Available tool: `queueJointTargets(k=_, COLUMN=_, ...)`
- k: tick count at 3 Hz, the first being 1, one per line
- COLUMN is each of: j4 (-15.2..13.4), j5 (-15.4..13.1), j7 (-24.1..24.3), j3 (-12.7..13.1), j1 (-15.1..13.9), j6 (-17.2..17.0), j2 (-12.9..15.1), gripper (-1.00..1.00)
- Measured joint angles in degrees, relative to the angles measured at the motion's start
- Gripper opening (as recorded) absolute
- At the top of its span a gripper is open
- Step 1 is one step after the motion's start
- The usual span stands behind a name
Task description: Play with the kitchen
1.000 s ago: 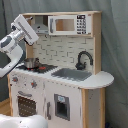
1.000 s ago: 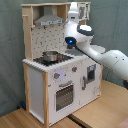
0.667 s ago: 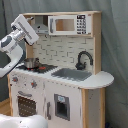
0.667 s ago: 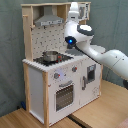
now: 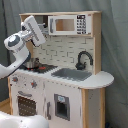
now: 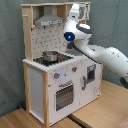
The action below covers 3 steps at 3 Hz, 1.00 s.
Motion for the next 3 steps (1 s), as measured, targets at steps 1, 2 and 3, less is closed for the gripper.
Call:
queueJointTargets(k=1, j4=0.0, j5=5.5, j7=0.6, j3=1.2, j1=-1.5, j6=0.0, j2=0.0, gripper=-1.0)
queueJointTargets(k=2, j4=-0.6, j5=7.9, j7=0.3, j3=-0.3, j1=-1.1, j6=-3.9, j2=3.3, gripper=-1.0)
queueJointTargets(k=3, j4=-3.2, j5=7.8, j7=0.2, j3=-1.1, j1=1.4, j6=-8.4, j2=3.4, gripper=-1.0)
